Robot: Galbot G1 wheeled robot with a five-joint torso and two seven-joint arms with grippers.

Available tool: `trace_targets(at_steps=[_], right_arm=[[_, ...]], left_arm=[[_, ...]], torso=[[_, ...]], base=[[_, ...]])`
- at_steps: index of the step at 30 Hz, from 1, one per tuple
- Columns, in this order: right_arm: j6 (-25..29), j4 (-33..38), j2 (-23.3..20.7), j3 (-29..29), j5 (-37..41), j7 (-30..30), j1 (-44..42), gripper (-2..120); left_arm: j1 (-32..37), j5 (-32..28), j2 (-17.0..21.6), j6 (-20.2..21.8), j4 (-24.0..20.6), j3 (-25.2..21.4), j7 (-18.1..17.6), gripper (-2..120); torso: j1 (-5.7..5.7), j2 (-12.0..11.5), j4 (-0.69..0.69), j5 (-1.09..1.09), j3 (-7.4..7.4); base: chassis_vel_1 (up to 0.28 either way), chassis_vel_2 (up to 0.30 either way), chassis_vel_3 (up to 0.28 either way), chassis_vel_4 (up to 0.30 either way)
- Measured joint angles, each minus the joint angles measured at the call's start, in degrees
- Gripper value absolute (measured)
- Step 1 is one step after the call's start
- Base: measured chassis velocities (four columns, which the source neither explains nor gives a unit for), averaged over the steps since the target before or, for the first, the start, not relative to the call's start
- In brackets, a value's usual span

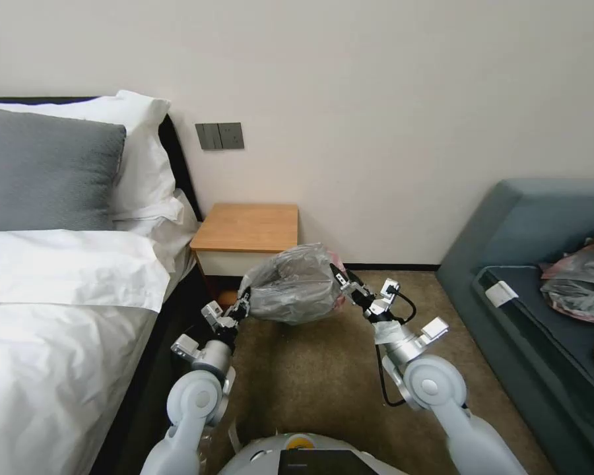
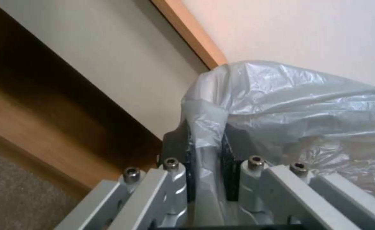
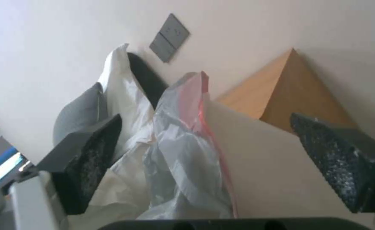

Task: Pick up the garbage bag from the table and place it over the trash can.

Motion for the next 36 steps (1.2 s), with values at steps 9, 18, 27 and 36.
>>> trace_targets(at_steps=[9, 18, 27, 36], right_arm=[[0.60, -0.28, 0.08, -0.39, -0.73, -0.16, 0.10, 65], [0.94, -0.30, 0.04, -0.58, -1.35, -0.33, 0.30, 31], [1.18, -0.41, 0.10, -0.62, -1.97, -0.48, 0.48, 0], [1.97, -1.56, 0.06, -0.61, -2.89, -0.55, 1.41, 0]], left_arm=[[-0.20, 0.07, -0.02, -0.07, -0.34, 0.12, -0.32, 10], [-0.27, 0.13, -0.06, -0.09, -0.34, 0.23, -0.56, 10], [0.02, 0.27, -0.16, -0.10, -0.47, 0.29, -0.58, 10], [1.01, 0.03, 0.11, -0.08, -0.96, 0.50, -0.02, 10]], torso=[[0.00, 0.00, 0.00, 0.00, 0.00], [0.00, 0.00, 0.00, 0.00, 0.00], [0.00, 0.00, 0.00, 0.00, 0.00], [0.00, 0.00, 0.00, 0.00, 0.00]], base=[[0.000, 0.000, 0.000, 0.000], [0.000, 0.000, 0.000, 0.000], [0.000, 0.000, 0.000, 0.000], [0.000, 0.000, 0.000, 0.000]])
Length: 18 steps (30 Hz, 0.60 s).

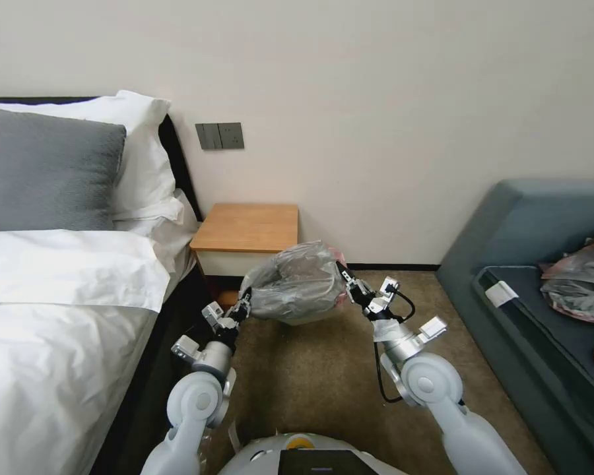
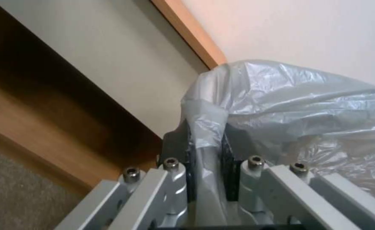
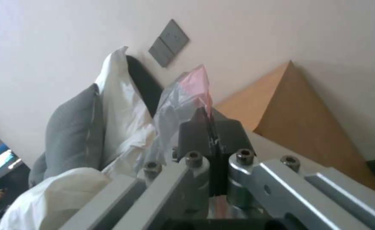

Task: Pick up the garbage bag from the table and place it over the trash can.

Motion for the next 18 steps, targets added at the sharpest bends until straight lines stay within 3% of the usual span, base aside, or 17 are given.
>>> trace_targets(at_steps=[18], right_arm=[[1.45, -4.09, -0.61, 1.74, -3.49, -0.27, 0.55, 0]], left_arm=[[2.03, -3.75, -0.46, 1.09, -3.60, 0.31, 1.78, 10]], torso=[[0.00, 0.00, 0.00, 0.00, 0.00]], base=[[0.000, 0.000, 0.000, 0.000]])
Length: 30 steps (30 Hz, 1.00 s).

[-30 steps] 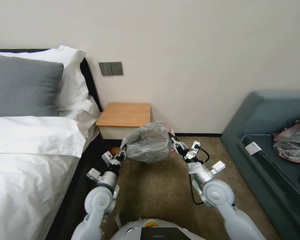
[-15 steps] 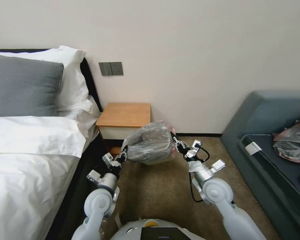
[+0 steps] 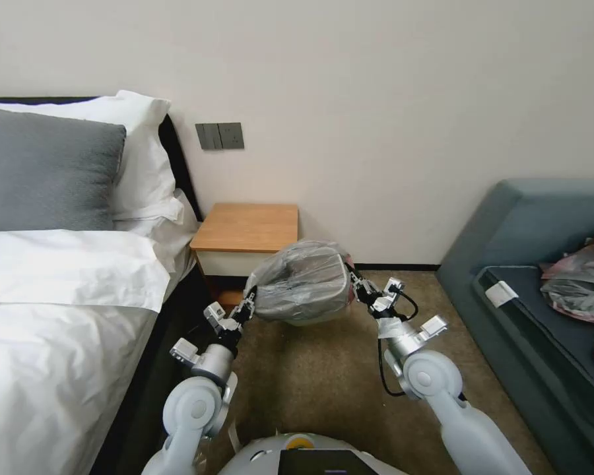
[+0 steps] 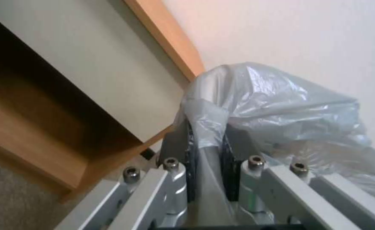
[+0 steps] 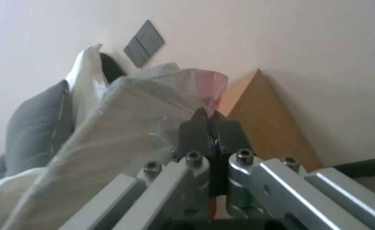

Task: Pick up the garbage bag from the table and place it over the trash can.

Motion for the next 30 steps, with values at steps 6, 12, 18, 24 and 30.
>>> trace_targets(at_steps=[6, 12, 18, 24, 30], right_arm=[[-0.18, -1.29, -0.32, 0.49, -3.54, 1.11, -0.04, 0], [-0.89, -2.81, -0.70, 1.29, -9.04, 2.53, -0.36, 0], [0.08, -5.50, -0.77, 1.49, -16.95, 2.98, -0.25, 0], [1.57, -7.87, -0.63, 1.46, -21.78, 3.27, 0.02, 0], [2.93, -9.69, -0.70, 1.52, -25.21, 3.39, -0.02, 0]], left_arm=[[0.26, -1.12, -0.50, 0.08, -1.13, 0.15, 0.04, 10], [0.21, -2.64, -1.43, 0.12, -2.04, 0.39, 0.04, 10], [0.81, -4.35, -2.29, 0.23, -2.90, 0.57, 0.02, 10], [1.04, -5.59, -2.59, 0.47, -3.56, 0.81, -0.30, 10], [1.02, -5.97, -2.37, 0.66, -3.82, 0.88, -0.57, 10]], torso=[[0.00, 0.00, 0.00, 0.01, 0.00], [0.00, 0.00, 0.00, 0.00, 0.00], [0.00, 0.00, 0.00, 0.00, 0.00], [0.00, 0.00, 0.00, 0.01, 0.00], [0.00, 0.00, 0.00, 0.00, 0.00]], base=[[0.000, 0.000, 0.000, 0.000], [0.000, 0.000, 0.000, 0.000], [0.000, 0.000, 0.000, 0.000], [0.000, 0.000, 0.000, 0.000], [0.000, 0.000, 0.000, 0.000]])
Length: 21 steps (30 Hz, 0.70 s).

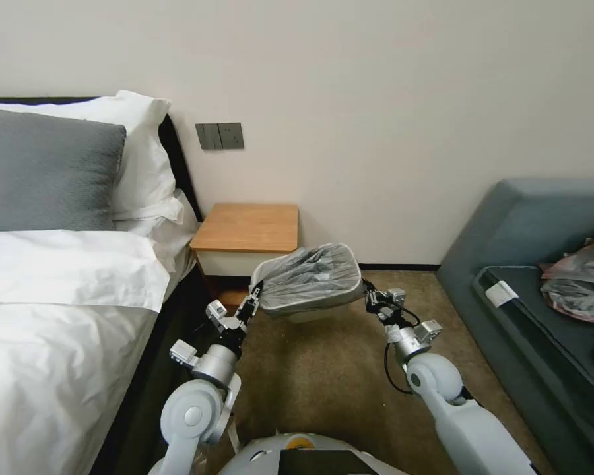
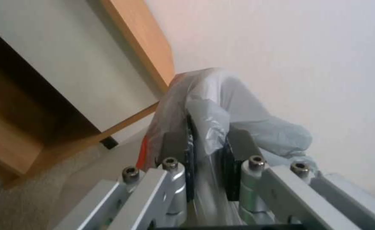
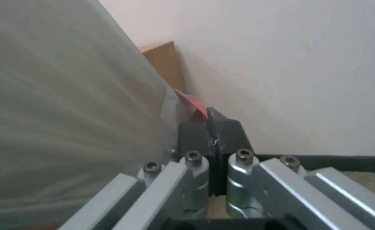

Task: Pick up the garbage bag from the table and place it over the trash can.

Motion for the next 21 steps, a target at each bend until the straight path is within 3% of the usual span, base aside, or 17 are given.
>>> trace_targets(at_steps=[9, 10, 12, 21], right_arm=[[2.03, 0.41, 0.27, 0.96, -4.50, 0.15, -0.96, 2], [2.52, 0.95, 0.29, 1.41, -5.97, 0.04, -1.53, 7], [4.05, 2.97, 0.54, 3.78, -16.67, -0.64, -3.21, 26], [5.01, 6.28, 1.23, 6.30, -25.39, 0.17, -5.02, 56]], left_arm=[[-0.83, 3.52, 0.09, 0.02, 1.65, -0.25, -0.84, 10], [-1.06, 4.82, 0.26, 0.01, 1.95, -0.39, -1.14, 10], [-2.00, 9.47, 1.09, 0.34, 3.19, -0.71, -2.50, 10], [-2.99, 15.40, 1.91, 0.71, 4.99, -0.74, -4.34, 10]], torso=[[0.00, 0.00, 0.00, 0.00, 0.00], [0.00, 0.00, 0.00, 0.00, 0.00], [0.00, 0.00, -0.01, -0.01, 0.00], [0.00, 0.00, 0.00, -0.01, 0.00]], base=[[0.000, 0.000, 0.000, 0.000], [0.000, 0.000, 0.000, 0.000], [0.000, 0.000, 0.000, 0.000], [0.000, 0.000, 0.000, 0.000]])
